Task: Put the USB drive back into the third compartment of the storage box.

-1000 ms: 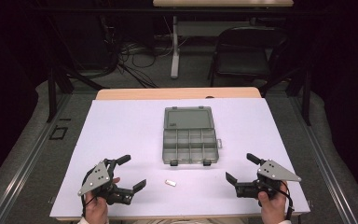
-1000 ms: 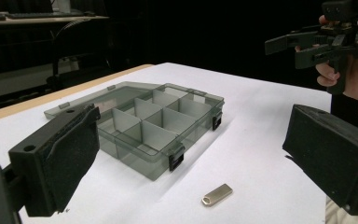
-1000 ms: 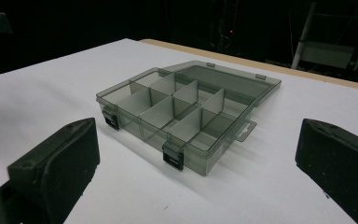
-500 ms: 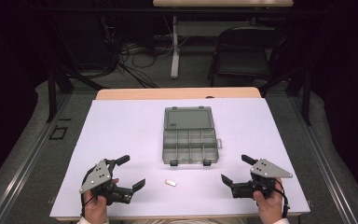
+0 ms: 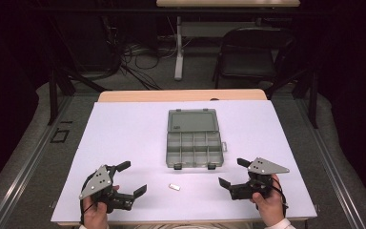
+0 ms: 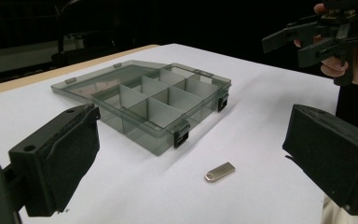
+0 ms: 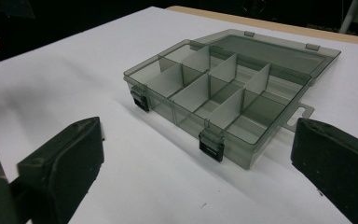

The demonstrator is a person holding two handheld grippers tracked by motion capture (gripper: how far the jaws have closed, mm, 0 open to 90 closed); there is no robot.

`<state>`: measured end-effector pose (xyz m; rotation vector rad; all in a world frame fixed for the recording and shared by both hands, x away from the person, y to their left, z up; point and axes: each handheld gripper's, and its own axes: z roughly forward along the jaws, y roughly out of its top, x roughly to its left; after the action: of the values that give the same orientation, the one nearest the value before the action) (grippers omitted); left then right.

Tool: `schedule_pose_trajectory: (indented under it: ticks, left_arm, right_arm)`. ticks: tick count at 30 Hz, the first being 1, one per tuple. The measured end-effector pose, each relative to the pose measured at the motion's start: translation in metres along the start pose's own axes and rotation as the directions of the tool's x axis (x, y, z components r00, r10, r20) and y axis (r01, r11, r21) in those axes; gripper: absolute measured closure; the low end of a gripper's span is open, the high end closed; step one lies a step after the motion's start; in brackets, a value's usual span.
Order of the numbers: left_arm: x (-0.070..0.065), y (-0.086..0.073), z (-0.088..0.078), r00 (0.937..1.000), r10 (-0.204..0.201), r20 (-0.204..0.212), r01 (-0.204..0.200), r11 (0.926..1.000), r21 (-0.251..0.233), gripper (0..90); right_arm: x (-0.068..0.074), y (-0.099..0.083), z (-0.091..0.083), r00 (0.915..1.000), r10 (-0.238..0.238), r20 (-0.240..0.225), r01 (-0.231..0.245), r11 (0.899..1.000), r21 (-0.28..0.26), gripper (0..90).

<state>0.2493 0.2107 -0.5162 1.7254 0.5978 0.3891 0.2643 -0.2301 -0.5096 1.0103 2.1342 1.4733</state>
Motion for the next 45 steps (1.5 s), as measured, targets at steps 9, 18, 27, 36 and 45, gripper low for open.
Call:
schedule_pose_trajectory:
  ticks: [9,18,27,36,45]
  left_arm:
    - [-0.001,-0.001,0.0,1.0,-0.001,-0.005,0.001,0.9999,0.014,3.4]
    - [-0.001,-0.002,0.0,1.0,-0.004,-0.003,0.004,0.9998,0.018,3.4]
    - [-0.001,-0.002,0.0,1.0,0.007,-0.001,-0.007,0.9997,0.022,3.5]
    - [-0.001,-0.002,0.0,1.0,-0.003,-0.001,0.003,0.9996,0.027,3.5]
    - [0.0,-0.002,-0.001,0.9997,-0.013,-0.022,0.013,0.9992,0.037,3.4]
  right_arm:
    - [0.013,0.013,0.016,0.9977,-0.055,-0.039,0.057,0.996,0.063,6.6]
    - [0.025,0.031,0.032,0.9938,-0.101,-0.047,0.105,0.99,0.098,9.5]
    - [0.044,0.043,0.056,0.9793,-0.177,-0.098,0.187,0.976,0.111,19.1]
    - [0.054,0.048,0.076,0.969,-0.199,-0.146,0.216,0.97,0.111,27.3]
    - [0.057,0.05,0.096,0.9634,-0.204,-0.174,0.224,0.968,0.108,42.1]
